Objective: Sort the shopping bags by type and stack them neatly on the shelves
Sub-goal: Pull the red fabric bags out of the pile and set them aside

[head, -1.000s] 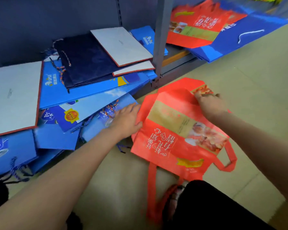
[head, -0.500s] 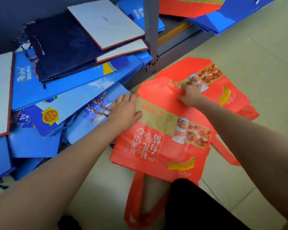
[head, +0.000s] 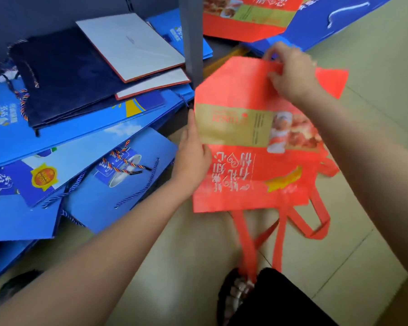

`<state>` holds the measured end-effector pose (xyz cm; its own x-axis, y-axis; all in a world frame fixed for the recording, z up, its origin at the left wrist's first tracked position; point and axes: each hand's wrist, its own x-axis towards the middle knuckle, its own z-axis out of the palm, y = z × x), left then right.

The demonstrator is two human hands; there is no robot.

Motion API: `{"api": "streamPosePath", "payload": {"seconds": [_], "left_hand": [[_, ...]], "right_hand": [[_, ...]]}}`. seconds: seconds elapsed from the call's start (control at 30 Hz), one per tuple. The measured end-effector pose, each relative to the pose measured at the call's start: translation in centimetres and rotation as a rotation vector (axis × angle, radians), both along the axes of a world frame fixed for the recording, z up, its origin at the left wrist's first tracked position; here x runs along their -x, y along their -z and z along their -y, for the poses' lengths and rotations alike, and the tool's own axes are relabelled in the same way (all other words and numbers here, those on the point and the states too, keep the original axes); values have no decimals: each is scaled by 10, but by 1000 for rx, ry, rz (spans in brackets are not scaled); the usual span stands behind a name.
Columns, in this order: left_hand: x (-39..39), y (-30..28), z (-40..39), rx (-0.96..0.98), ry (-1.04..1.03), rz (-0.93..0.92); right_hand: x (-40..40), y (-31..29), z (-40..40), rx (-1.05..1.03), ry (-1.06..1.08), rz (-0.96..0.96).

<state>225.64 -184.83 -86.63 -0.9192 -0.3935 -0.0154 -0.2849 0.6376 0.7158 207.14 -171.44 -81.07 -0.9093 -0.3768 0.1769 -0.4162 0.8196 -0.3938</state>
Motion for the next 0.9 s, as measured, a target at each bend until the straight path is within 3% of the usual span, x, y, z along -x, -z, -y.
{"api": "streamPosePath", "payload": {"seconds": [0.07, 0.13, 0.27, 0.37, 0.47, 0.57, 0.63, 0.8, 0.9], "left_hand": [[11, 5, -6, -43, -66, 100], [13, 16, -6, -100, -158, 272], [4, 37, -3, -51, -67, 379], [-3, 57, -12, -68, 22, 435], [-5, 75, -27, -153, -10, 555], [-2, 85, -37, -231, -43, 633], [-3, 86, -36, -254, -52, 645], [-13, 86, -25, -204, -87, 650], [-20, 86, -23, -163, -120, 668]], "right_hand": [[12, 5, 16, -160, -47, -36], [14, 27, 20, -254, -120, 65], [-12, 77, -30, -192, -120, 268], [-38, 98, -90, -175, 18, 425], [-47, 113, -133, -233, 232, 641], [-45, 128, -144, -165, 330, 799], [-45, 136, -137, -204, 351, 795], [-75, 148, -94, -498, 416, 530], [-98, 154, -86, -372, 431, 462]]}}
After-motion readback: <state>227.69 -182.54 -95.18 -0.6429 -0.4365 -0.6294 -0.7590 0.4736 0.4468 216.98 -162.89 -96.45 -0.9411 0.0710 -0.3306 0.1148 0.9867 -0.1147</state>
